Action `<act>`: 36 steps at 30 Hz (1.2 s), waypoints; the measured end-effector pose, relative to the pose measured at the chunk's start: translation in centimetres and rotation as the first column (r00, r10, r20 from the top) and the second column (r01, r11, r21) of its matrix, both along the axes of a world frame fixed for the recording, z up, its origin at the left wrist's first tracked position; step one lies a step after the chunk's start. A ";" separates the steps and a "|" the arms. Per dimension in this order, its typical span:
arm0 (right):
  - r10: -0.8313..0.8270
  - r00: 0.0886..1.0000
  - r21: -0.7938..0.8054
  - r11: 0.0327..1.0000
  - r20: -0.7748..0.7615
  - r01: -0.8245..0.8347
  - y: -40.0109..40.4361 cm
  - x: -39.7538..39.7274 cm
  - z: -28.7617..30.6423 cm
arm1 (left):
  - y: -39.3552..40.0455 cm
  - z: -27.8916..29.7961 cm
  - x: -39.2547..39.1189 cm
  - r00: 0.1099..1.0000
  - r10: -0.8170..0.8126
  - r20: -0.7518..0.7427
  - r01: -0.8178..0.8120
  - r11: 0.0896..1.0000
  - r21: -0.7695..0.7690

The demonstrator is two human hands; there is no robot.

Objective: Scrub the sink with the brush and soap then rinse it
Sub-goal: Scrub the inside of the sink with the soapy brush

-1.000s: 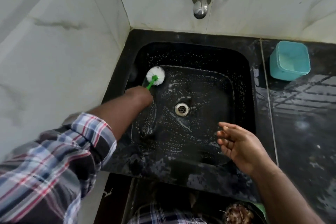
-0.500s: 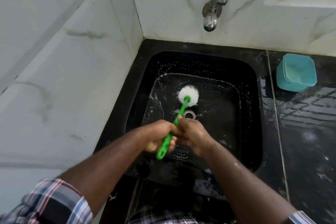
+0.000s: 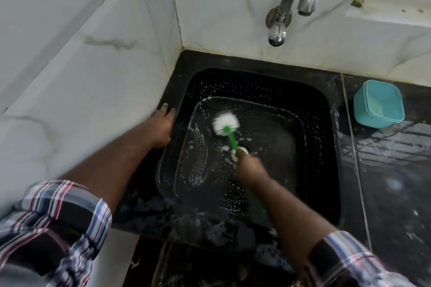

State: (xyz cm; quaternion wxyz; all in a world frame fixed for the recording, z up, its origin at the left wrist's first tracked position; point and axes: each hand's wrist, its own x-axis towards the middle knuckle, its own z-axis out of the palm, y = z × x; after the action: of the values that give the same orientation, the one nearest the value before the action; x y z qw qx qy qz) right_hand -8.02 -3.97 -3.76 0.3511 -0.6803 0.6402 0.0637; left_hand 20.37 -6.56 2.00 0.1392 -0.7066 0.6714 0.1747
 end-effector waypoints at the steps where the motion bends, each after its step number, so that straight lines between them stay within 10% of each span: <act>1: 0.129 0.991 0.024 0.991 0.039 -0.130 1.5 1.7 0.1 | -0.9 0.1 0.0 1.000 -0.019 0.012 0.019 1.000 0.005; 5: 0.202 0.976 0.095 0.976 -0.076 -0.195 3.6 -4.5 0.7 | -3.9 0.7 0.0 0.995 -0.068 0.071 0.064 0.996 0.063; 8: -0.209 0.931 -0.007 0.976 -0.300 0.217 -0.1 -12.3 0.4 | -5.1 0.6 -0.1 0.991 -0.099 0.087 0.086 0.987 0.139; 11: -0.478 0.859 -0.069 0.878 -0.185 0.473 -5.0 -9.0 -1.3 | -6.0 0.8 -0.3 0.983 -0.135 0.121 0.112 0.977 0.179; 19: 0.093 0.995 0.054 0.994 0.027 -0.095 -1.8 2.7 -1.1 | -6.0 1.0 -0.1 0.982 -0.143 0.126 0.119 0.976 0.180; 26: -0.685 0.728 0.045 0.728 0.031 0.684 -7.1 -4.7 -1.9 | -6.1 1.0 0.0 0.980 -0.150 0.128 0.125 0.975 0.183; 32: -0.297 0.950 0.101 0.953 0.096 0.287 -6.7 8.3 -1.7 | -6.2 0.4 0.3 0.977 -0.165 0.134 0.139 0.973 0.184; 36: -0.152 0.988 0.013 0.988 0.017 0.152 -7.8 3.3 0.0 | -6.3 0.4 0.5 0.977 -0.175 0.119 0.153 0.973 0.173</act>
State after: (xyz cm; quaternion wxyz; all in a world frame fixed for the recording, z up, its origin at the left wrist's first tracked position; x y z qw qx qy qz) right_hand -4.74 -11.79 -3.79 0.3648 -0.6279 0.6867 0.0342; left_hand 20.84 -12.85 2.39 0.2551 -0.6448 0.7003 0.1694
